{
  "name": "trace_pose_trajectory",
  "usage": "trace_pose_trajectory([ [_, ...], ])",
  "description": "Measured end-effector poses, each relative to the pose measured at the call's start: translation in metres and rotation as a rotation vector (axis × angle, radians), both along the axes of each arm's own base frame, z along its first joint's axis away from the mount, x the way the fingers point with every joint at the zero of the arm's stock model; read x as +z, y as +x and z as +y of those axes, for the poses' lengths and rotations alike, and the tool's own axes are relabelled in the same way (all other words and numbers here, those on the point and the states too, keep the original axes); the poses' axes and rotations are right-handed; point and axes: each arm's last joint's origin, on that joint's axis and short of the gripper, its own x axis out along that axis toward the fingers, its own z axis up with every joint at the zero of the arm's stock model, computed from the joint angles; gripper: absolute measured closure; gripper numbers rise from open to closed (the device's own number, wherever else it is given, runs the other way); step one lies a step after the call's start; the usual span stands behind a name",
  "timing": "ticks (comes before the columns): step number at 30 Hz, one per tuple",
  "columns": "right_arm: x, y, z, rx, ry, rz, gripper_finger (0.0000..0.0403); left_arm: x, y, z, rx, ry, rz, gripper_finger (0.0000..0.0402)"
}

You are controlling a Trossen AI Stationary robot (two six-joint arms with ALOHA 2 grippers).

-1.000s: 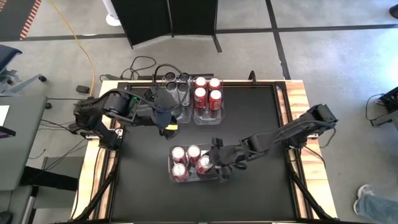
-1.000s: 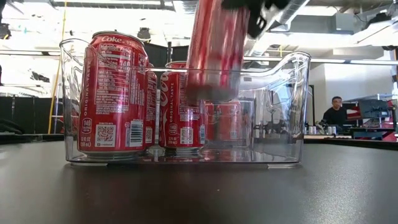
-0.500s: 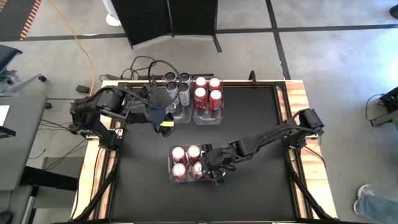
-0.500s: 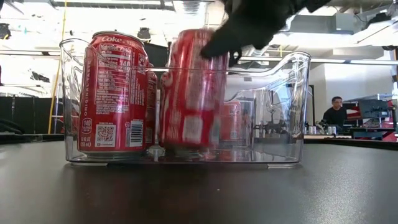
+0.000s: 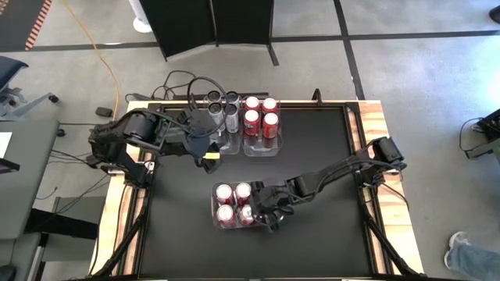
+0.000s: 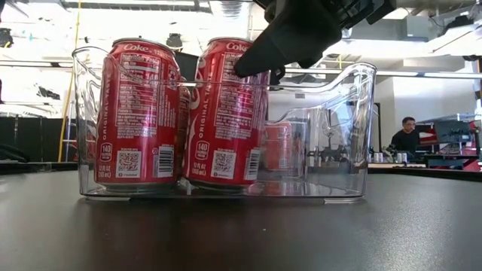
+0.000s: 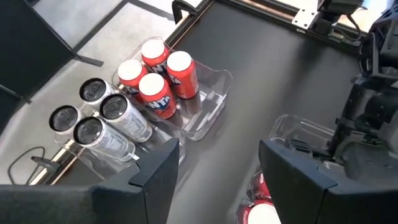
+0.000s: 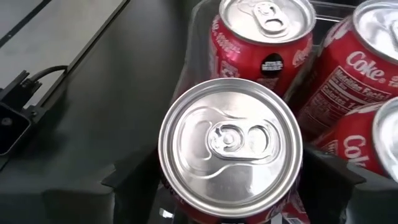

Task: Sort soda cans
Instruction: Put the red-white soda can into the bottom transparent bin, then move the bottom transparent bin to the top right of the table

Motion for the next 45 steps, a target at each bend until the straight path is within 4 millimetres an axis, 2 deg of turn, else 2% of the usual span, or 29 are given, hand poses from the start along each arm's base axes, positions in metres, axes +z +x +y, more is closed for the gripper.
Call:
trace_pose_trajectory([
  [10, 0.005, 0.002, -0.008, -0.054, 0.046, -0.005, 0.0017, 0.0, 0.0, -0.002, 0.024, -0.032, -0.021, 0.0187],
  [14, 0.013, 0.003, -0.01, -0.061, 0.047, -0.001, 0.0006, 0.0, 0.0, -0.002, 0.024, -0.032, -0.021, 0.0187],
  [18, 0.029, 0.001, -0.012, -0.061, 0.031, 0.06, 0.0006, 0.0, 0.0, -0.002, 0.024, -0.032, -0.021, 0.0187],
  [22, 0.053, -0.006, -0.014, -0.031, -0.031, 0.175, 0.0017, 0.0, -0.001, -0.003, 0.004, -0.019, -0.011, 0.0187],
  [27, 0.086, -0.015, -0.019, 0.009, -0.099, 0.225, 0.0036, 0.0, -0.001, -0.006, -0.011, -0.016, -0.008, 0.0187],
  [30, 0.095, -0.018, -0.028, 0.005, -0.137, 0.232, 0.0047, 0.0, -0.001, -0.008, -0.014, -0.019, -0.011, 0.0187],
  [39, 0.079, -0.012, -0.091, -0.157, -0.135, 0.356, 0.0122, 0.0, -0.003, -0.016, -0.024, -0.033, -0.023, 0.0187],
  [42, 0.073, -0.011, -0.104, -0.164, -0.087, 0.351, 0.0146, 0.0, -0.004, -0.018, -0.017, -0.034, -0.032, 0.0187],
  [45, 0.066, -0.014, -0.108, -0.106, -0.02, 0.419, 0.0169, 0.0, -0.004, -0.02, -0.011, -0.029, -0.041, 0.0187],
])
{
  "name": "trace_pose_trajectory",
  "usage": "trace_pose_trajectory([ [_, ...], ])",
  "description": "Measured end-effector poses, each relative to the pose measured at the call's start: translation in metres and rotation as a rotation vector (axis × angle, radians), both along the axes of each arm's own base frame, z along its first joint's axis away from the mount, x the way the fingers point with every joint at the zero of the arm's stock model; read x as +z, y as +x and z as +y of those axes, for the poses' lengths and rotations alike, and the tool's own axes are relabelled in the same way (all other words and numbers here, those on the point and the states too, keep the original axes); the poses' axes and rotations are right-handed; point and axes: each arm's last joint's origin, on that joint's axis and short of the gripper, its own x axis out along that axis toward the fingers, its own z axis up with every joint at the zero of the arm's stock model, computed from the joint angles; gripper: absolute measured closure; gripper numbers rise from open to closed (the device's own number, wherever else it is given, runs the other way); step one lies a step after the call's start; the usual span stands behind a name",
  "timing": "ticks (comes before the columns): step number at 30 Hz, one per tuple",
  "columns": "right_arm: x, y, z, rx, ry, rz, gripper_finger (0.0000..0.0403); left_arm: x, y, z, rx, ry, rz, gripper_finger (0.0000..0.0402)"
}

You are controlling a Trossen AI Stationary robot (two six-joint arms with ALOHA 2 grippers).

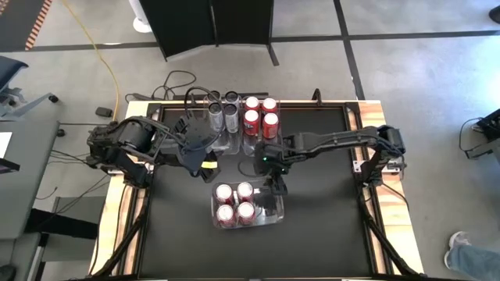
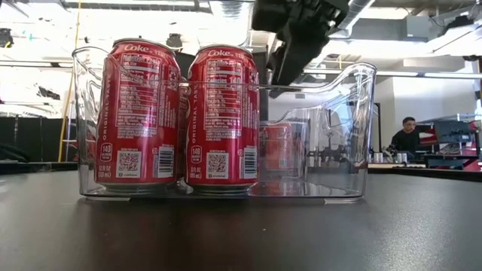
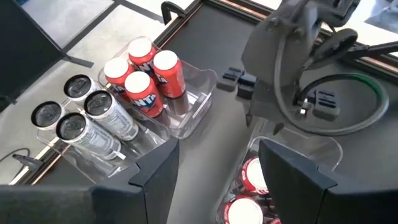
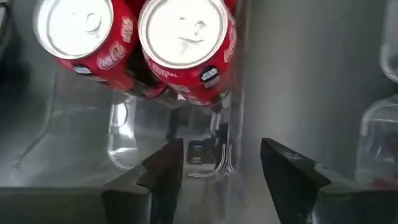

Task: Sort soda cans
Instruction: Move the bottom transparent bin to the top right of the table

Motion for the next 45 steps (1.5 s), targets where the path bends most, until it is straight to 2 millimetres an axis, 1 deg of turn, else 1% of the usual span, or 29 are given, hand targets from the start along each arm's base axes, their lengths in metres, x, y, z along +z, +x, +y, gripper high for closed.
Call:
trace_pose_trajectory([
  [5, -0.018, 0.006, 0.005, 0.037, -0.027, 0.066, 0.02, 0.0, 0.0, -0.001, 0.004, 0.008, -0.004, 0.0187],
  [7, -0.02, 0.007, 0.004, 0.043, -0.036, 0.063, 0.0213, 0.0, 0.0, -0.001, 0.01, 0.016, -0.006, 0.0187],
  [10, -0.028, 0.011, 0.001, 0.032, -0.038, 0.084, 0.0236, 0.0, 0.0, 0.0, 0.015, 0.022, -0.008, 0.0187],
  [13, -0.035, 0.01, 0.0, 0.03, -0.04, 0.131, 0.0263, 0.0, 0.0, 0.0, 0.015, 0.022, -0.009, 0.0187],
  [21, -0.037, 0.005, 0.001, 0.027, -0.041, 0.194, 0.0336, 0.0, 0.0, 0.0, 0.014, 0.024, -0.007, 0.0187],
  [29, -0.036, -0.006, -0.002, -0.074, -0.008, 0.304, 0.0391, 0.0, 0.0, 0.0, 0.014, 0.025, -0.007, 0.0187],
  [32, -0.036, -0.009, 0.0, -0.089, -0.004, 0.336, 0.0398, 0.0, 0.0, 0.0, 0.009, 0.032, -0.003, 0.0187],
  [37, -0.035, -0.013, 0.002, -0.13, 0.011, 0.376, 0.0398, -0.004, -0.001, -0.001, 0.005, 0.038, 0.016, 0.0187],
  [40, -0.03, -0.019, 0.004, -0.168, 0.022, 0.397, 0.0398, -0.002, -0.004, -0.003, 0.013, 0.017, 0.0, 0.0187],
  [45, -0.017, -0.025, 0.006, -0.274, 0.055, 0.377, 0.0398, -0.003, -0.005, -0.01, 0.036, -0.036, -0.033, 0.0187],
])
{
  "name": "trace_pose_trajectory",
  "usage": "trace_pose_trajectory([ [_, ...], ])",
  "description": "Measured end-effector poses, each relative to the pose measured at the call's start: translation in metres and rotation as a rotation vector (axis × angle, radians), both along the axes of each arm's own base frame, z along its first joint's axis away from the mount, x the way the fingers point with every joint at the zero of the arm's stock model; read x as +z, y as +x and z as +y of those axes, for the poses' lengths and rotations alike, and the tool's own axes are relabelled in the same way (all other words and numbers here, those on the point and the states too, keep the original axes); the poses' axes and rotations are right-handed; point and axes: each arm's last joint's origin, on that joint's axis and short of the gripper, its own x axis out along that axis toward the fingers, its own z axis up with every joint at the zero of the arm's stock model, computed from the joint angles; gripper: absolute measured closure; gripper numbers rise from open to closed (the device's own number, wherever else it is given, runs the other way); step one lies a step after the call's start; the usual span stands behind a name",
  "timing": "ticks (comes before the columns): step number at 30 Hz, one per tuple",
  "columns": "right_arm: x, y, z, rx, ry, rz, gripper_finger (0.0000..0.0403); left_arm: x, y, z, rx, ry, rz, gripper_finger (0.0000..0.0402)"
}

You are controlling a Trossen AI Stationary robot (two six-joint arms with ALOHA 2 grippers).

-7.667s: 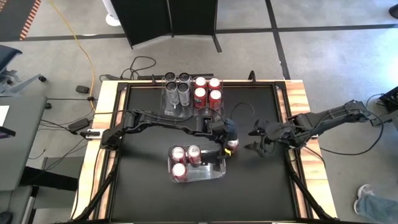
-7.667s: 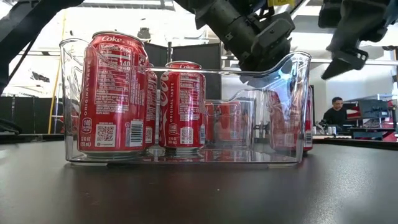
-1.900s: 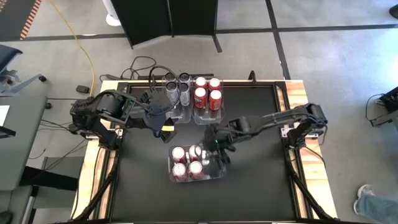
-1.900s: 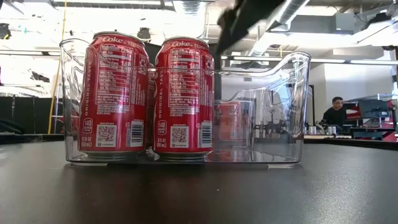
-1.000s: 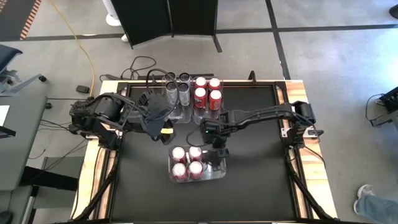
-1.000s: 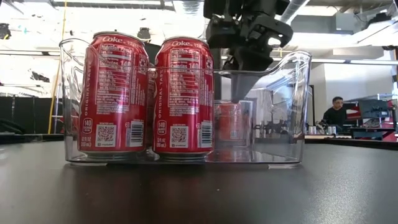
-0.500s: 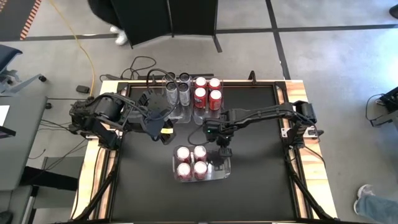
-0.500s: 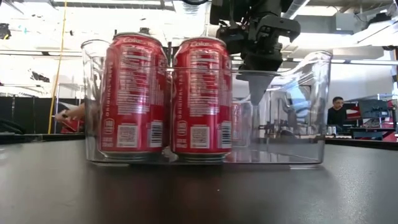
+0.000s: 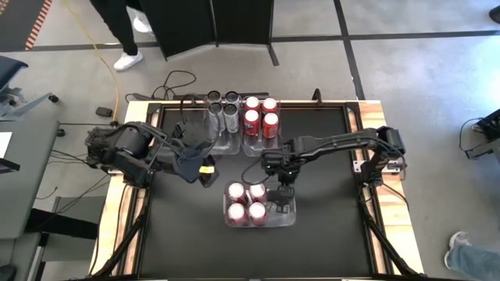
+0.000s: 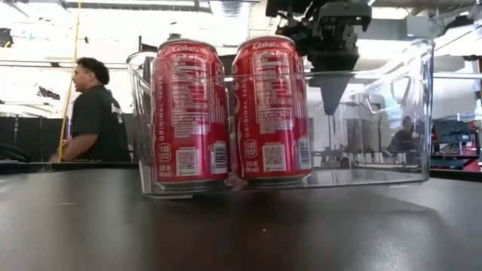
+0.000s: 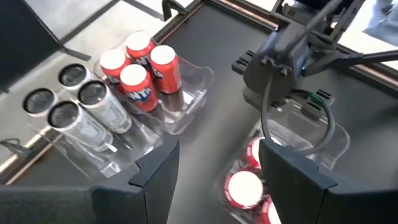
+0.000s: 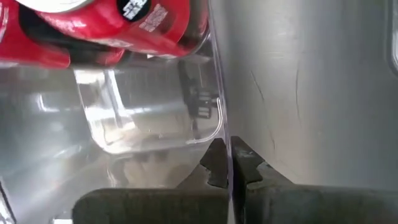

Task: Sort soda cans
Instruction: Move the bottom transparent bin to the top right of the table

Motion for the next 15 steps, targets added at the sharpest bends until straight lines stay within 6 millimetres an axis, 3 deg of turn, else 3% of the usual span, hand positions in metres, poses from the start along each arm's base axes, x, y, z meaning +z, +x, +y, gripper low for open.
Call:
trace_pose_trajectory([
  [8, 0.006, -0.008, 0.013, -0.112, -0.057, 0.036, 0.0398, 0.0, -0.005, -0.016, -0.059, -0.005, -0.004, 0.0187],
  [15, 0.006, -0.013, 0.043, -0.154, -0.059, 0.049, 0.0398, 0.0, -0.008, -0.022, -0.1, 0.012, 0.006, 0.0187],
])
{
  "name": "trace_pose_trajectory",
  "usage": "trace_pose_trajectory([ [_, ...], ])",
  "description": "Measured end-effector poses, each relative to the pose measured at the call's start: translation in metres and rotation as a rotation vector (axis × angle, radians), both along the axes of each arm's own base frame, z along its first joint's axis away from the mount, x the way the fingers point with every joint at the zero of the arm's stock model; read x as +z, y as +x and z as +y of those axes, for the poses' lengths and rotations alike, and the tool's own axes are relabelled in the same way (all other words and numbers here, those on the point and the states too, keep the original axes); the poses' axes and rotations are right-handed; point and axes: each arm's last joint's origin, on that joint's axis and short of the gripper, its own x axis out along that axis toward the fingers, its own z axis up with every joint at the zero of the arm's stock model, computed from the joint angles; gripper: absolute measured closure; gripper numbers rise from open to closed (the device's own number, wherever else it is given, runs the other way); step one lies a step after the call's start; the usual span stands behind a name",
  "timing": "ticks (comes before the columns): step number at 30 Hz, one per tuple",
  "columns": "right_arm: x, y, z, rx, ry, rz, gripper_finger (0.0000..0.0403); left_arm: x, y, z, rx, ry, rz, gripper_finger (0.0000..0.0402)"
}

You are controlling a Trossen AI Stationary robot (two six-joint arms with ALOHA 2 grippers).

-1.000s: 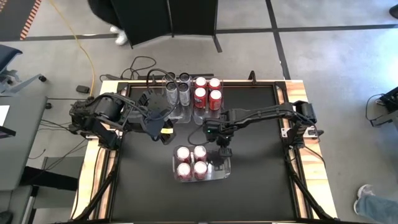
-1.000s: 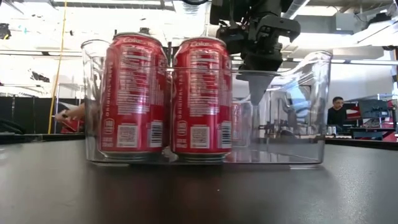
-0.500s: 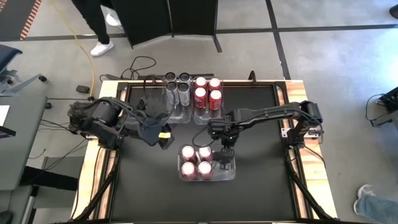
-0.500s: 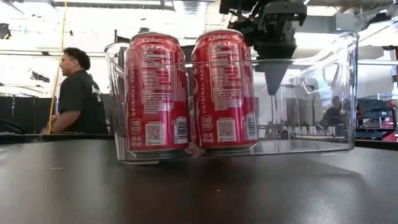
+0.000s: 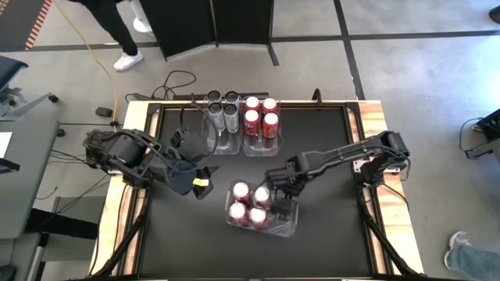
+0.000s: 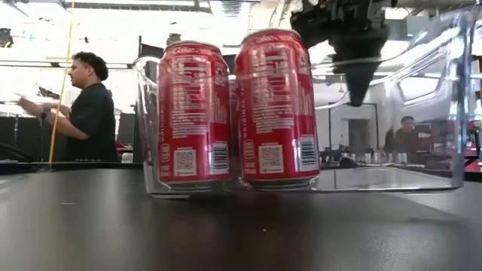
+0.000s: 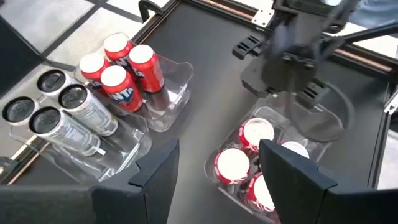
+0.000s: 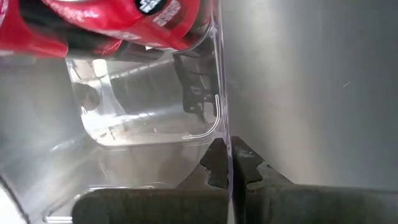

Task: Sort soda cans
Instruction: Move the bottom transparent bin to the top right of the table

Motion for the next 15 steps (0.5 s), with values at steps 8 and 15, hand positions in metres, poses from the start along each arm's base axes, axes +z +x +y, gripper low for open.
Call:
trace_pose_trajectory([
  [8, -0.002, -0.008, 0.042, -0.102, 0.01, 0.01, 0.0399, -0.001, -0.001, -0.006, -0.097, -0.055, 0.047, 0.0187],
  [15, -0.015, -0.006, 0.071, -0.221, 0.013, 0.007, 0.04, -0.002, -0.002, -0.007, -0.19, -0.032, 0.09, 0.0187],
])
